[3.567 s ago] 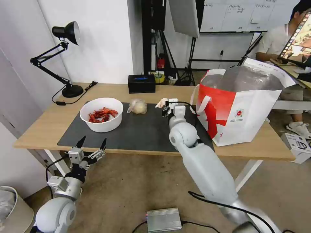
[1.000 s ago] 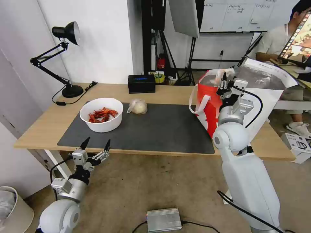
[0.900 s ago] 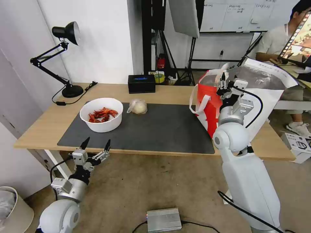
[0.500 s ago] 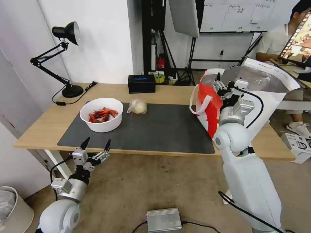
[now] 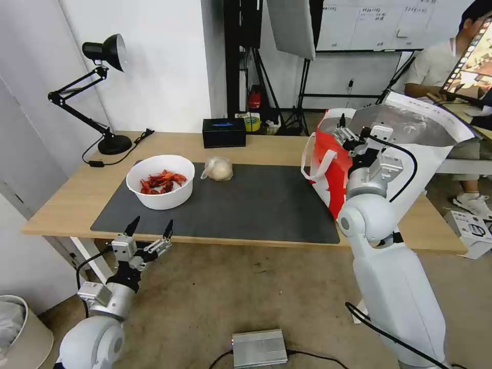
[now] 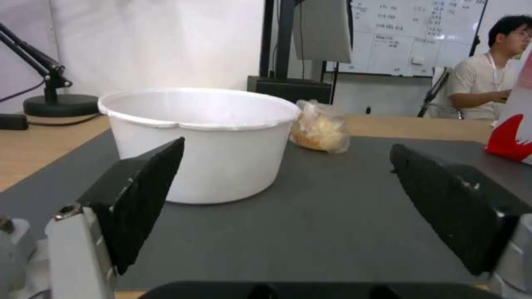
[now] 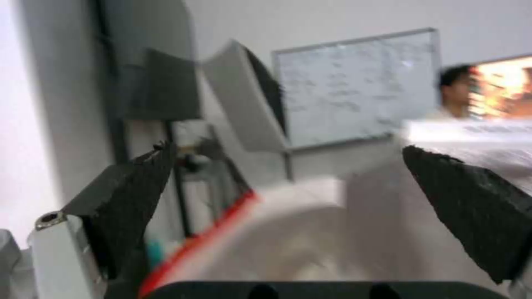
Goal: Pick up the trash from the table and place it into the takeout bag.
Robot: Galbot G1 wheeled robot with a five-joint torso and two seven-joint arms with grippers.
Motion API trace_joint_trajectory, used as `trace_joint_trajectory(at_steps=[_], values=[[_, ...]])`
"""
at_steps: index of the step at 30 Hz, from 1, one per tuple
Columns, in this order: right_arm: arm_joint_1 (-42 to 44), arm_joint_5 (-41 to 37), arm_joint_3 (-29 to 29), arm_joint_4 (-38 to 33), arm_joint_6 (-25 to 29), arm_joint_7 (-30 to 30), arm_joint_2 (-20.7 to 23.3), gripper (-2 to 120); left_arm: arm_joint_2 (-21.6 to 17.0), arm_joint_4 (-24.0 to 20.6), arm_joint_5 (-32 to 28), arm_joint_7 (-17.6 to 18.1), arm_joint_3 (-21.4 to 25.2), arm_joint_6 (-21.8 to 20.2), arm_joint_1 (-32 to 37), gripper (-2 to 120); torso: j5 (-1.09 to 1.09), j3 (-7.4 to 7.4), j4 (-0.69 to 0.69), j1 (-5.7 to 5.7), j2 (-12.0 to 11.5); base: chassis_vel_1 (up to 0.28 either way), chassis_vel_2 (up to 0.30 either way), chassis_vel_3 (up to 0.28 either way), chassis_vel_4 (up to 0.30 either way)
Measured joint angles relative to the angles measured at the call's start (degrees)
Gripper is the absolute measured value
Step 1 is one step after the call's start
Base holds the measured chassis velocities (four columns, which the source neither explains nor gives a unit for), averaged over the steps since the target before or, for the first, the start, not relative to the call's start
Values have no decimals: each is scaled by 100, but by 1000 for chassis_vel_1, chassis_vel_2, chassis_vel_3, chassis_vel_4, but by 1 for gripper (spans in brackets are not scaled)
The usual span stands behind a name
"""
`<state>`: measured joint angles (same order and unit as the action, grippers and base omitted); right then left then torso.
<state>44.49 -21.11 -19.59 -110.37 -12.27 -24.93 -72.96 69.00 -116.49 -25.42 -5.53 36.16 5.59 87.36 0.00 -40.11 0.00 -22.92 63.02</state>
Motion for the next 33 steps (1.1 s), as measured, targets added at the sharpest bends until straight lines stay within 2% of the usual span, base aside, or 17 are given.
trace_joint_trajectory(at_steps=[5, 12, 15, 18, 19, 21, 25, 27, 33], values=[[12, -283, 41, -148, 364, 744, 76, 100, 6, -20, -7, 0, 1, 0, -5, 100, 0, 0, 0, 0, 0, 0, 0, 0, 0], [199, -1045, 68, -490, 424, 1489, 234, 100, 16, -41, -11, 2, 27, 1, 0, 100, 0, 0, 1, 0, 0, 0, 0, 0, 0], [377, -1379, 60, -680, 192, 1826, 350, 100, 8, -41, -18, 2, 48, 4, 0, 100, 0, 0, 1, 0, 0, 0, 0, 0, 0], [696, -1768, -38, -1024, -329, 2390, 597, 100, -37, -39, -95, 3, 100, 10, -13, 100, 1, 0, 0, 0, 0, 0, 0, 0, 0], [696, -1768, -38, -1024, -329, 2390, 597, 100, -37, -39, -95, 3, 100, 10, -13, 100, 1, 0, 0, 0, 0, 0, 0, 0, 0], [976, -1941, -146, -1307, -772, 2630, 891, 100, -67, 8, -130, 0, 140, 37, -37, 100, -1, 1, 0, 0, 0, 0, 0, 0, 0], [1261, -1977, -233, -1472, -1159, 2692, 1123, 100, -115, 52, -124, -16, 173, 96, -39, 100, 1, 0, 0, 0, 0, 0, 0, 0, 0], [1680, -1933, -267, -1638, -1593, 2700, 1329, 100, -183, 80, -131, -29, 220, 132, -28, 100, 1, 0, -1, 0, 0, 0, 0, 0, 0], [2512, -1604, -161, -1827, -1888, 2630, 1462, 100, -228, 115, -153, -55, 259, 166, 5, 100, 0, 1, 0, 1, 0, 0, 0, 0, 0]])
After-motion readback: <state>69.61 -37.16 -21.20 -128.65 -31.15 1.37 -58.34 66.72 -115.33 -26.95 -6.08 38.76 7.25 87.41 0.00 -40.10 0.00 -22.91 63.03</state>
